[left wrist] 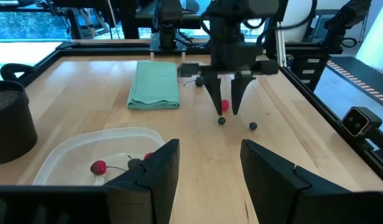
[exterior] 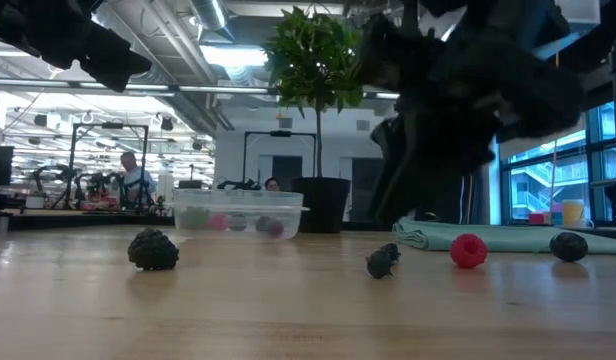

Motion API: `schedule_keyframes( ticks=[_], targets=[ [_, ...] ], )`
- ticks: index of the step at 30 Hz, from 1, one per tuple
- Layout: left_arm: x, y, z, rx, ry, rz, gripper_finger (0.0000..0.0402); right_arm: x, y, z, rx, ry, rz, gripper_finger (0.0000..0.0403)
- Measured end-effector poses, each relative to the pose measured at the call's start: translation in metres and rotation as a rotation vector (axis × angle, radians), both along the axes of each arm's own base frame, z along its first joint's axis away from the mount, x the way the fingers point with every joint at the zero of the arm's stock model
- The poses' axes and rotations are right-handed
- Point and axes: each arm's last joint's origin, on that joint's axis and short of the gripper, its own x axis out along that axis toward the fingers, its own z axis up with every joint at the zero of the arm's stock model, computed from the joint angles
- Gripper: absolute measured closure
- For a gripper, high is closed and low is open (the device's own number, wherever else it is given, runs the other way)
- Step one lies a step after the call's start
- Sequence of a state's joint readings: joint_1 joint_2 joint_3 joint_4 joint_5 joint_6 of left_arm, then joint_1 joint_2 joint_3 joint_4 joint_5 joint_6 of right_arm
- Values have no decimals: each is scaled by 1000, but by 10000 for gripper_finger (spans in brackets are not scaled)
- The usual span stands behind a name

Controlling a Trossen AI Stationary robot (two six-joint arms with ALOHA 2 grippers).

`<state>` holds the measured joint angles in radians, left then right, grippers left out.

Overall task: Pick and placing Produce into tupperware
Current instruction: Put the top blueberry into the container

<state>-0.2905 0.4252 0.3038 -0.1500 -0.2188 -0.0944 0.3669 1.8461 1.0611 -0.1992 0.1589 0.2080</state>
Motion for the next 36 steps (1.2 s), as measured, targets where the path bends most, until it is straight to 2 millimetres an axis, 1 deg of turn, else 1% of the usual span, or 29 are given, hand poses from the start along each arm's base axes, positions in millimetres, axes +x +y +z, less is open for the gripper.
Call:
schedule_keyframes(
  ticks=[6, 11, 21, 31, 36],
  targets=[
    [0, 0, 0, 0, 0, 0, 237, 2, -4, -9, -11, 27, -10, 263],
    [0, 0, 0, 0, 0, 1, 237, 3, -6, -10, -42, 23, -33, 263],
    [0, 0, 0, 0, 0, 0, 237, 1, -7, -11, -40, 39, -44, 263],
    [-1, 0, -3, 8, 28, 1, 237, 3, -6, -29, -31, 92, -75, 263],
    [-1, 0, -3, 8, 28, 1, 237, 3, -6, -29, -30, 91, -72, 275]
  ],
)
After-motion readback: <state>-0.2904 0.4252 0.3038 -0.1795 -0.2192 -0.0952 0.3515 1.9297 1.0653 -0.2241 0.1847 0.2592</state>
